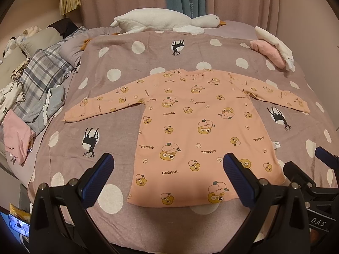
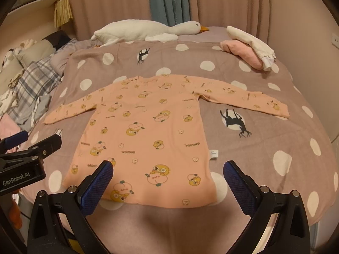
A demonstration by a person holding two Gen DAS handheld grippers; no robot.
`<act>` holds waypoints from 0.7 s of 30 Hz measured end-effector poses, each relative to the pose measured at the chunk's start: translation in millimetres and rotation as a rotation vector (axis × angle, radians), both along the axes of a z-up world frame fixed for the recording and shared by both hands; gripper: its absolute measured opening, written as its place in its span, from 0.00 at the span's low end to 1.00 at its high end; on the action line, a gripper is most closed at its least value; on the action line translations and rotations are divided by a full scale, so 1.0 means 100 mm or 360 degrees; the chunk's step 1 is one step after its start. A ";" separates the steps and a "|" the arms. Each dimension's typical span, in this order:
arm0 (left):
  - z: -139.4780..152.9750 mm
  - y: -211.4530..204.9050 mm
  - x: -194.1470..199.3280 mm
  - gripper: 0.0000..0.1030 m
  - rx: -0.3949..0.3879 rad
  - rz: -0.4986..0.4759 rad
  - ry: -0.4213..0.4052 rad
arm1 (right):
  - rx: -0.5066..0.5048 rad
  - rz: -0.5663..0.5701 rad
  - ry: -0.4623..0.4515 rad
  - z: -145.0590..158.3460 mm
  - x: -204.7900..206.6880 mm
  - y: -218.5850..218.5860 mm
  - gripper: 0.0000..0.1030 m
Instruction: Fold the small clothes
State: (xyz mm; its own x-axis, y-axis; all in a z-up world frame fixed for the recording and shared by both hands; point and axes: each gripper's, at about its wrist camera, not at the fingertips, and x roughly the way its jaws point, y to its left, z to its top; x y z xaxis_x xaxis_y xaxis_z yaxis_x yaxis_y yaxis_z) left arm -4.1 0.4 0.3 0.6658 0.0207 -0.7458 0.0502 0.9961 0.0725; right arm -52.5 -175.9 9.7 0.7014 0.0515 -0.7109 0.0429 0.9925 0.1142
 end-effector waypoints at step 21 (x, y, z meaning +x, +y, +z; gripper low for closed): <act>0.00 0.00 0.00 1.00 0.0008 0.0001 -0.0006 | 0.0004 0.0002 0.0007 0.00 -0.01 0.00 1.00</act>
